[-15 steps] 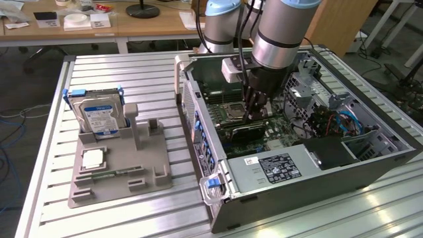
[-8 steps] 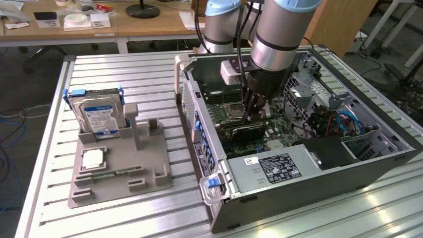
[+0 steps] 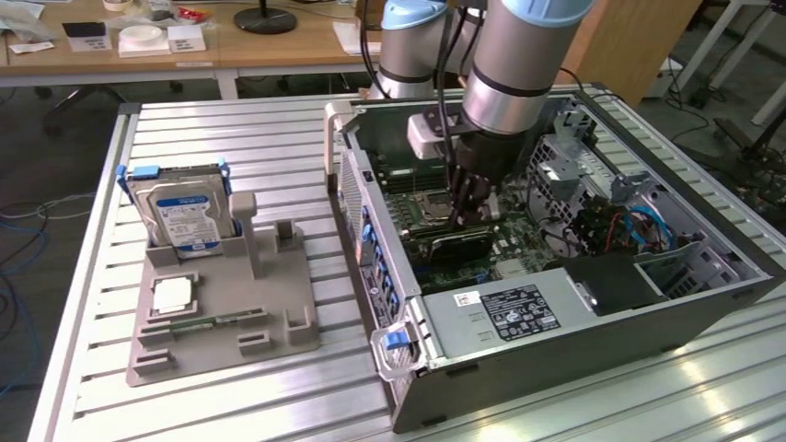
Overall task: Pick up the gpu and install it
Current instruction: 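Press down on the gpu until it lock into place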
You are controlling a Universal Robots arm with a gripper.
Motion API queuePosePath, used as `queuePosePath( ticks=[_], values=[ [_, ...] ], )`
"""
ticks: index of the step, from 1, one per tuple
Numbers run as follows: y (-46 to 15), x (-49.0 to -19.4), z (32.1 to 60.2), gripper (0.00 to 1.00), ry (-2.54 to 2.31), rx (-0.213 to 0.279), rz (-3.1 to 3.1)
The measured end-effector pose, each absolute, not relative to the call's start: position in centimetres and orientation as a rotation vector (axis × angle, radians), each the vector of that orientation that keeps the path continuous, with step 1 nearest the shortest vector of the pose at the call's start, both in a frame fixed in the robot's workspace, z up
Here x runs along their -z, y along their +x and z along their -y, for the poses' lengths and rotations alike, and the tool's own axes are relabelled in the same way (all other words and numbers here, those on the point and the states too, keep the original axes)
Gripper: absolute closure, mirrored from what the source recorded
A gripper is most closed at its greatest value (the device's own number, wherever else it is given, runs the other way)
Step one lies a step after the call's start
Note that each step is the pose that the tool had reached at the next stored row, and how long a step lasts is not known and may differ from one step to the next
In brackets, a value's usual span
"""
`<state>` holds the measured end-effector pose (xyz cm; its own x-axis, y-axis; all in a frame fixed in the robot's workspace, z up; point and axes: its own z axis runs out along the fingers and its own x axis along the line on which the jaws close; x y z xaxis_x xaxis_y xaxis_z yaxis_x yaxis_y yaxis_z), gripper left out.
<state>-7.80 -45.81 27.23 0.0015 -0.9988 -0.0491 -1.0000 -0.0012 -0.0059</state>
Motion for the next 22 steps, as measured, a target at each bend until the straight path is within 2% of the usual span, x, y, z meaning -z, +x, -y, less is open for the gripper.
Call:
queuePosePath(
  ticks=[22],
  values=[
    [-8.13,-26.44,45.8,0.89,-2.167,-0.047,-2.22]
  ],
)
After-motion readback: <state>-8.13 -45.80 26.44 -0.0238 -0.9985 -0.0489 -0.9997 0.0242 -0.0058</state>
